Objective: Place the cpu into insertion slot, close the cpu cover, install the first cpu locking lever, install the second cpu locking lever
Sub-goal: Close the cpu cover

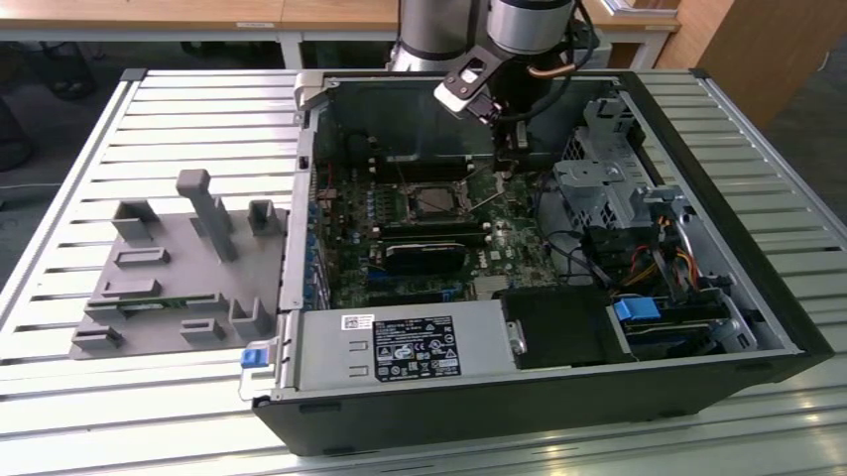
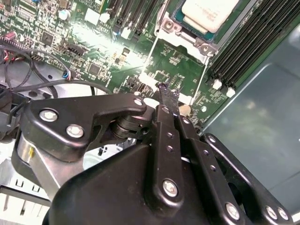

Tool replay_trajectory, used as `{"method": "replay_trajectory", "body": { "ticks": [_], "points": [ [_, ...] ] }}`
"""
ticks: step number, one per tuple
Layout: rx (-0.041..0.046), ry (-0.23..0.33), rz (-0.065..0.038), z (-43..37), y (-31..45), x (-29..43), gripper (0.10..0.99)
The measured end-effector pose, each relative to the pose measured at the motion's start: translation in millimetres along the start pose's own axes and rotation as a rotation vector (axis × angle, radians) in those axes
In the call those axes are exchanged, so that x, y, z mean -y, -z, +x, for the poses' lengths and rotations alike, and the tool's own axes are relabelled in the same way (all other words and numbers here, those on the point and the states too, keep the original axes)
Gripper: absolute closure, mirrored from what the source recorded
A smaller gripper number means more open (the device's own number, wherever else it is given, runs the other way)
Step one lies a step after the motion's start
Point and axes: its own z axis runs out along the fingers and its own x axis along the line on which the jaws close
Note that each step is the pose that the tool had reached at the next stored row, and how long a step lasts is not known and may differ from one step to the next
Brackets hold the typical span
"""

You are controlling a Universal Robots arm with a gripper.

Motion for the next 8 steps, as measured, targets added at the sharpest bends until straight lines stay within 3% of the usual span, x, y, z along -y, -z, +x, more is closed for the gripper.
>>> {"method": "replay_trajectory", "body": {
  "ticks": [8],
  "points": [
    [0.0000,0.000,0.003,0.8,-1.6,-10.7,0.980]
  ]
}}
